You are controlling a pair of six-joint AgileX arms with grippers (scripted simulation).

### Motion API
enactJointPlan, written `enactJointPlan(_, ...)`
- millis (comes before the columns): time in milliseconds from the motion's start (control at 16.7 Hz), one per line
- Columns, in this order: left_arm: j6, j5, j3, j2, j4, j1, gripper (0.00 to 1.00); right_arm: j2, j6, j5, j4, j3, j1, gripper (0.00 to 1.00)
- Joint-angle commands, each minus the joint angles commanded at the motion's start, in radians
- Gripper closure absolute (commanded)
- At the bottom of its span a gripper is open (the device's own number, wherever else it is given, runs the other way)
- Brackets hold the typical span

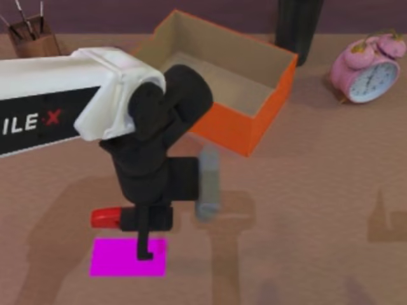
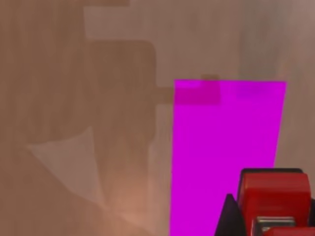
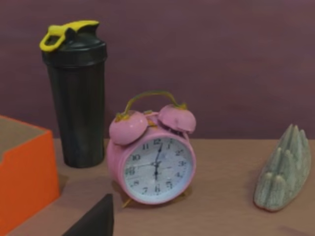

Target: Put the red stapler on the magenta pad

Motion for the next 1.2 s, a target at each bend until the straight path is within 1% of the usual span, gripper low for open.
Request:
enactJointPlan(240, 0.027, 0.002, -0.132, 0.05, 0.194, 0.026, 1.0, 0.0, 0.0, 0.0, 0.0, 0.0, 0.0, 0.0)
enactJointPlan(360, 0.038, 0.001, -0.182, 0.069, 0.258, 0.035, 1.0, 0.0, 0.0, 0.0, 0.0, 0.0, 0.0, 0.0)
enactJointPlan(660, 0.043, 0.001, -0.2, 0.077, 0.279, 0.039, 1.0, 0.0, 0.0, 0.0, 0.0, 0.0, 0.0, 0.0)
enactJointPlan(1200, 0.043, 0.001, -0.2, 0.077, 0.279, 0.039, 0.32, 0.0, 0.0, 0.0, 0.0, 0.0, 0.0, 0.0)
